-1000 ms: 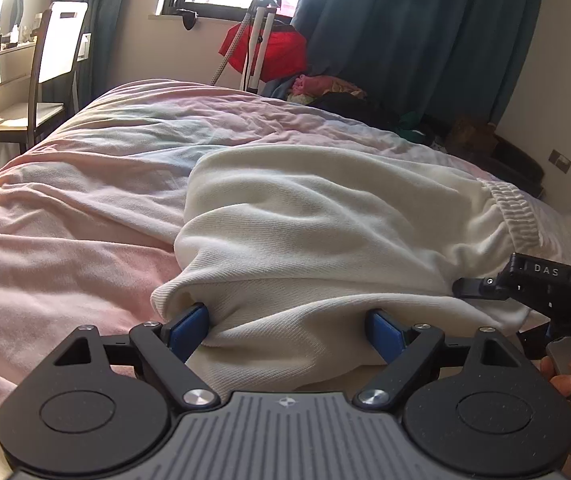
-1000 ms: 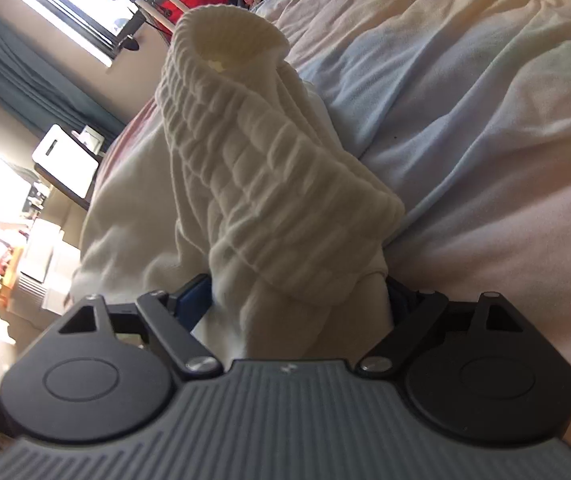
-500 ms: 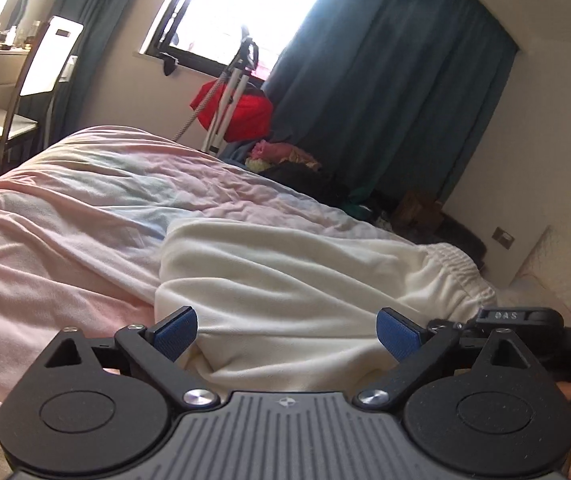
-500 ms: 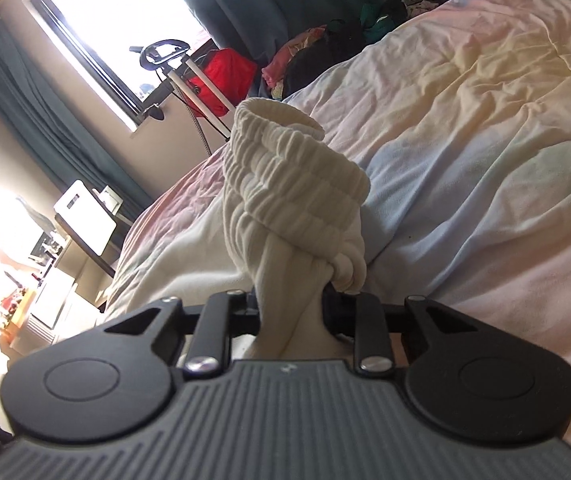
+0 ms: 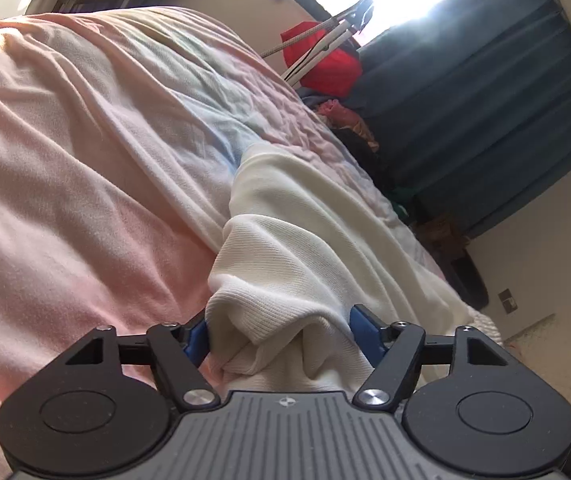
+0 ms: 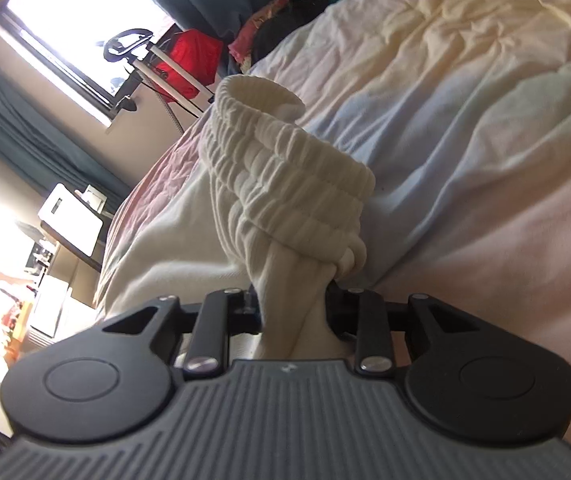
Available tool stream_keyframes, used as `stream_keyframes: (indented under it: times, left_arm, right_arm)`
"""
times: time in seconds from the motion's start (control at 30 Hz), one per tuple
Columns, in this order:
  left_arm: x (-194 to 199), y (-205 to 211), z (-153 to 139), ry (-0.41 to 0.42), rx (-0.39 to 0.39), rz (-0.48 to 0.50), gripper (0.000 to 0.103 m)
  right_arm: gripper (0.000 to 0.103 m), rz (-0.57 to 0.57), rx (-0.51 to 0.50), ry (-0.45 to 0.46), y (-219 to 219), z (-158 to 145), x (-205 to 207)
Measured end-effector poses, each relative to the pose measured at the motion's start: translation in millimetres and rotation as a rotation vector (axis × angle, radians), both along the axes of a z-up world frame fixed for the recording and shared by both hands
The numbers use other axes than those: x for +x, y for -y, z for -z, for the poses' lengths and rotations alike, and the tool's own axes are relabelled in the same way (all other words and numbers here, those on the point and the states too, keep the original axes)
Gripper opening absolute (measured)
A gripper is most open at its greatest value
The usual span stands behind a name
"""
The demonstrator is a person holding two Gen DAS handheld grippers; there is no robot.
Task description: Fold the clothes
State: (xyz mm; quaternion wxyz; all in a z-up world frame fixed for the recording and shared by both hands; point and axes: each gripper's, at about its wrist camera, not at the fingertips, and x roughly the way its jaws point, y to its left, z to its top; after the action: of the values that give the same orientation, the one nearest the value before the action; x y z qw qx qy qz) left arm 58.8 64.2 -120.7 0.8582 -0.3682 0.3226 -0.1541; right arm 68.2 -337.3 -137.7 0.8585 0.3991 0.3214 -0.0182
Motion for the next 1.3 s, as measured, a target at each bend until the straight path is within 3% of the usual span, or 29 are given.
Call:
stream_keyframes:
  times: [0.03,0.13,0.2,0.4,0.53,0.6,0.73,0.8,0.87,0.9,1.07,1.13,1.2,1.23,1.3]
  left_arm:
    - [-1.4,-0.3,-1.8,0.014,-0.014,0.009,0.057]
    - [-3.5,0.5,-5.3,0.045,-0.028,0.028,0.050]
    - [-2.8,-1.7,-5.1,0.045,-0.050,0.020,0.049]
    - [-3.7,-9.1,-3.4,0.035,-0.119,-0.026,0.047]
    - [1.7,-9.1,2.2,-0.006,-0.122,-0.025,0.048]
    - [4.2,-7.3,4.4,-0.022,-0.116,-0.016,0.055]
    - [11.3,-3.7,8.2,-0.066,-0.098,0.004,0.073]
    - [17.3,-2.6,10.9,-0.093,-0.092,0.008,0.077]
    - [25.9,-1.4,14.1,-0.112,-0.091,0.007,0.077]
    - [31.7,-0.4,16.1,-0.122,-0.087,0.011,0.077]
    - [64.2,6.9,26.4,-0.150,-0.055,0.041,0.077]
    - [72.5,8.6,31.3,-0.152,-0.056,0.043,0.074]
    - [76.7,10.6,33.7,-0.147,-0.045,0.042,0.064]
    - [78.8,11.5,34.9,-0.144,-0.039,0.041,0.062]
    - [78.9,13.4,30.3,-0.127,-0.018,0.046,0.052]
  right_arm:
    - [0.031,0.014,0.051,-0.014,4.4,5.4,-1.2]
    - [0.030,0.022,0.078,0.007,7.5,3.4,-4.3]
    - [0.030,0.003,0.006,0.091,-0.9,-14.3,-8.5]
    - [0.030,-0.120,-0.372,0.340,-57.5,-65.9,-27.7]
    - [0.029,-0.161,-0.498,0.333,-75.7,-69.0,-28.2]
    - [0.029,-0.129,-0.439,0.273,-62.9,-61.9,-22.0]
    - [0.033,-0.011,-0.057,0.137,-13.2,-26.0,-15.6]
    - [0.053,0.045,0.164,0.098,5.8,-2.7,-16.3]
    - [0.066,0.088,0.231,0.065,13.2,8.3,-14.7]
    - [0.066,0.108,0.264,0.048,16.8,13.7,-13.9]
    - [0.072,0.073,0.099,0.018,1.1,14.4,6.4]
    - [0.072,0.056,0.032,0.012,-5.4,15.9,14.7]
    - [0.071,0.027,-0.007,0.015,-9.3,18.2,20.4]
    - [0.069,0.018,-0.017,0.017,-9.9,17.4,21.4]
    - [0.050,0.006,-0.032,0.028,-11.4,14.1,21.4]
